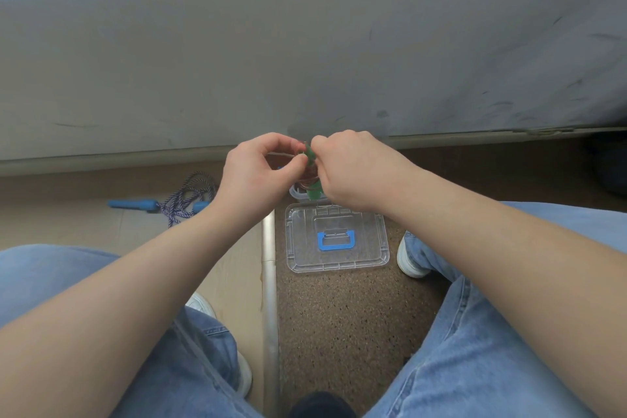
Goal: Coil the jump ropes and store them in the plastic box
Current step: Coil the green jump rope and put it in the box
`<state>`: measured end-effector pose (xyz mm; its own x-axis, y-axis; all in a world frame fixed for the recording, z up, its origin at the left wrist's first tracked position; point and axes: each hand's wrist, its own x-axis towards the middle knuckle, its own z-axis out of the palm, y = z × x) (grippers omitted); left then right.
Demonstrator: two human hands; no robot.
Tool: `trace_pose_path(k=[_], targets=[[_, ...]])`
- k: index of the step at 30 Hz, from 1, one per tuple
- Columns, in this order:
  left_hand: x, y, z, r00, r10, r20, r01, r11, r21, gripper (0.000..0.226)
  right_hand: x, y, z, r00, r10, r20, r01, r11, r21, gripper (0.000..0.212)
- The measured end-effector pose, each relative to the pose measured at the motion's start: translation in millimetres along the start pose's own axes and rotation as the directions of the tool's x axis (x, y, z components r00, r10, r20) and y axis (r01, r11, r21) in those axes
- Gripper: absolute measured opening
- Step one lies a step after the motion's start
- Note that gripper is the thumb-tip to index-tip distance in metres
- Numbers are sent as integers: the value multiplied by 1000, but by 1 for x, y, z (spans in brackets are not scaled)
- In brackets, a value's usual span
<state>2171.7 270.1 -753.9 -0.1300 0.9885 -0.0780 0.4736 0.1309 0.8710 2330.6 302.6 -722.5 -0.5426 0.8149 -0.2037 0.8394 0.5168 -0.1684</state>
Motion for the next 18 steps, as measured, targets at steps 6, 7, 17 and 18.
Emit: trace_pose_path(k=[6, 7, 17, 18], targets=[[3, -6, -5, 992, -21, 128, 34, 995, -97, 21, -1, 10, 9, 996, -78, 46, 80, 996, -50, 9], [3, -7, -5, 991, -19, 136, 31, 995, -90, 19, 0, 11, 10, 993, -99, 64, 102, 993, -56, 11], [2, -20, -7, 957, -24, 289, 77, 981, -175, 9, -3, 11, 14, 981, -153, 119, 156, 987, -21, 20], [2, -20, -7, 955, -16, 297, 75, 979, -189, 10, -2, 11, 14, 981, -146, 124, 147, 989, 0, 20]])
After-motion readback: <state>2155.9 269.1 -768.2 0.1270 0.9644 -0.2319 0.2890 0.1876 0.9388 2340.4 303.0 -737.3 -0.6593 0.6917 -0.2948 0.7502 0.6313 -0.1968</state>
